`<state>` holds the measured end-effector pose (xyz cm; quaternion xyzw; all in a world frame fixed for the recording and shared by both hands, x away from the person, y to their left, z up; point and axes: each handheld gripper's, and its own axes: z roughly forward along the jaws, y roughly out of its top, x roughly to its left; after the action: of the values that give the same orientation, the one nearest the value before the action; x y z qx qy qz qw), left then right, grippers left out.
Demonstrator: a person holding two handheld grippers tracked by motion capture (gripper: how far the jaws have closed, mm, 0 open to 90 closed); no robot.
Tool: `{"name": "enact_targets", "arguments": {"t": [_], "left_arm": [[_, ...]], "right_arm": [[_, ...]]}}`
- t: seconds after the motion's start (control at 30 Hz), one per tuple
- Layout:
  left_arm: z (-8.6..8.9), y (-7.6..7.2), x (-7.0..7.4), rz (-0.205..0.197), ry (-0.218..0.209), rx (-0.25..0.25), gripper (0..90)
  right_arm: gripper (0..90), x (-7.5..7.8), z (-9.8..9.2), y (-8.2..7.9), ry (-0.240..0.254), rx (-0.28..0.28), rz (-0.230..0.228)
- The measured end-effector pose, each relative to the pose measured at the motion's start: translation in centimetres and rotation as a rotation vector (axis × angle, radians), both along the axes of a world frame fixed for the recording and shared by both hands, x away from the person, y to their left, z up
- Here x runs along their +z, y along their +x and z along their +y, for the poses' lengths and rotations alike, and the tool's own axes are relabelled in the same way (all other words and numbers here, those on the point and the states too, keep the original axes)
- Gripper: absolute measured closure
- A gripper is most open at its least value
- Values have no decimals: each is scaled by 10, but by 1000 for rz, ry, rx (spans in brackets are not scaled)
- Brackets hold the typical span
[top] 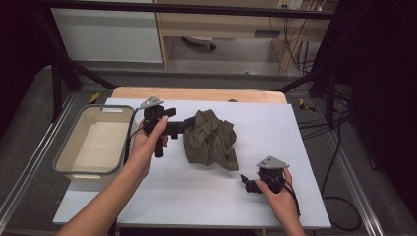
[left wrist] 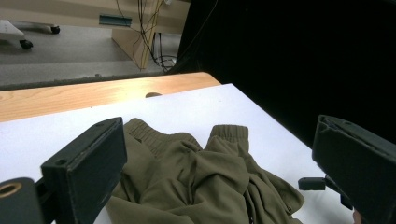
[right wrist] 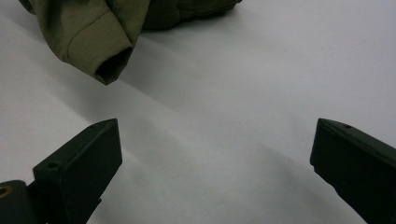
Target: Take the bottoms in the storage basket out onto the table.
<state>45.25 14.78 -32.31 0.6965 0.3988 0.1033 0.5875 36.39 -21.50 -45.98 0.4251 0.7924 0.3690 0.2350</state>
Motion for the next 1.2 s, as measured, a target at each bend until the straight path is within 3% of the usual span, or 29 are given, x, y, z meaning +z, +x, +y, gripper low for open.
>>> {"name": "enact_targets", "arguments": {"t": [0.87,1.2], "left_arm": [[34,-2,6,-6,3,55,29],[43,-2,9,-7,5,82,34]], "right_arm": [[27,0,0,0,-2,0,-3],[28,2,-5,-1,1,-4,-23]]}}
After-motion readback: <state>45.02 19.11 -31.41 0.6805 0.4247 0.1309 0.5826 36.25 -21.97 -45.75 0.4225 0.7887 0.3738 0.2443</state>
